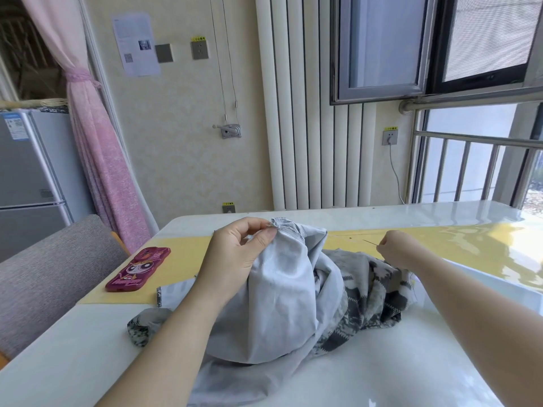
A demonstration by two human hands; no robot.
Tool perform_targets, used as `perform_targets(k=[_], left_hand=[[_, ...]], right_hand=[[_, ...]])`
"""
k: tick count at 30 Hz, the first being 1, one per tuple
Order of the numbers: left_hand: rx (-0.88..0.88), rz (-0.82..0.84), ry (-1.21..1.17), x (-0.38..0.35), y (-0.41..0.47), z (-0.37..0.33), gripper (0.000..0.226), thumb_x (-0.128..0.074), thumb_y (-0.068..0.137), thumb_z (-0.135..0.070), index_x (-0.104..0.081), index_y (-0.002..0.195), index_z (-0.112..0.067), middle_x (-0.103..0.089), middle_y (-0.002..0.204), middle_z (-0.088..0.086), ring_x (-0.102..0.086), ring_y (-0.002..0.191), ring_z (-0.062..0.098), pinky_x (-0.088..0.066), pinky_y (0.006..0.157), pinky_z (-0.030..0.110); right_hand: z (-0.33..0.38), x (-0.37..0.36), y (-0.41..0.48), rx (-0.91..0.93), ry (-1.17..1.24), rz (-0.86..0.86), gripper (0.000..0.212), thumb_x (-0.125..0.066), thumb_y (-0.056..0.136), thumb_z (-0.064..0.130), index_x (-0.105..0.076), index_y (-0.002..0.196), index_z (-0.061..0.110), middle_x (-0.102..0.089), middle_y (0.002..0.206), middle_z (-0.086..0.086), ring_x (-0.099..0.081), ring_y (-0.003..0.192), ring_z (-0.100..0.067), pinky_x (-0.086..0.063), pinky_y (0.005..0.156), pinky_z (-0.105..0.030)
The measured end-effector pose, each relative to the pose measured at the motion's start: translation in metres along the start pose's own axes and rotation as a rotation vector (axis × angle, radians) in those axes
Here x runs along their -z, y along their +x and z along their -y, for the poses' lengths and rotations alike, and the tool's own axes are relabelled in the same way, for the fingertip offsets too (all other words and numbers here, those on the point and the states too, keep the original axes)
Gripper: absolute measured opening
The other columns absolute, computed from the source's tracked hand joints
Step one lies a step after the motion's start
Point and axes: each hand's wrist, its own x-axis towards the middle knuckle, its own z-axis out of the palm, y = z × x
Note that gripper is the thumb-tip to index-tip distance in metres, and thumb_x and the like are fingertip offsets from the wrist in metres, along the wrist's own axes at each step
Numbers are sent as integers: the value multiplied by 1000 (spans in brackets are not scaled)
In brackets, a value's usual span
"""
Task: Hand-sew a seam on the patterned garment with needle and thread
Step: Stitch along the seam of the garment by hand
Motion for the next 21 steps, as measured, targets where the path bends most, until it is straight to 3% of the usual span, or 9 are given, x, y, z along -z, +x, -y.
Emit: perform_targets(k=[2,4,6,9,11,14,16,18,21], left_hand=[[-4,-4,4,2,0,0,10,-68,85,-18,-71,80,-26,-70,80,-16,-61,81,2,-44,81,18],[-3,-10,-3,5,1,0,10,-68,85,-18,-71,81,-26,-71,80,-16,-61,81,1,-44,81,17],[4,-18,-7,7,2,1,8,-68,85,-19,-71,82,-25,-71,81,-15,-61,83,1,-44,82,19],[7,-20,-7,10,4,2,8,-68,85,-19,-71,81,-25,-71,81,-16,-61,83,1,-43,83,21],[8,-16,-8,11,4,2,9,-67,85,-19,-71,81,-26,-71,81,-16,-61,83,1,-44,84,21],[9,-22,-38,12,5,1,9,-67,85,-18,-72,82,-25,-72,84,-12,-63,86,4,-46,88,25],[9,-25,-47,12,6,0,9,-67,85,-18,-72,83,-24,-73,86,-10,-64,87,5,-47,90,27],[13,-25,-50,10,6,0,10,-66,85,-18,-73,81,-25,-73,86,-10,-64,87,5,-46,89,26],[27,-12,-58,8,5,-1,12,-66,86,-17,-74,81,-26,-74,88,-7,-65,90,8,-47,92,30]], right_hand=[[0,5,-6,37,141,91,23,-47,93,8,-53,71,8,-56,69,-7,-41,51,-19,-30,42,-22],[-1,15,-16,-3,483,298,10,-52,94,10,-58,89,5,-65,83,-8,-48,53,-18,-36,42,-21],[-7,26,-22,-7,786,492,7,-55,94,10,-57,94,3,-63,83,-9,-51,54,-17,-40,46,-24],[-16,42,-21,31,974,575,9,-54,94,16,-57,88,10,-58,75,-2,-46,53,-13,-40,46,-21],[-18,50,-19,31,820,517,15,-54,95,18,-63,89,7,-60,76,-1,-42,53,-12,-36,48,-20],[-10,63,-23,109,43,343,19,-56,93,23,-70,82,18,-68,75,8,-40,55,-13,-35,54,-22],[1,71,-28,168,-288,315,23,-52,93,27,-68,76,29,-68,74,17,-48,60,-10,-43,67,-25],[11,77,-35,164,-335,347,25,-49,94,28,-66,77,29,-69,68,19,-56,66,-6,-45,80,-27],[22,82,-44,178,-284,373,26,-44,98,25,-64,82,22,-67,61,13,-59,66,-6,-44,80,-27]])
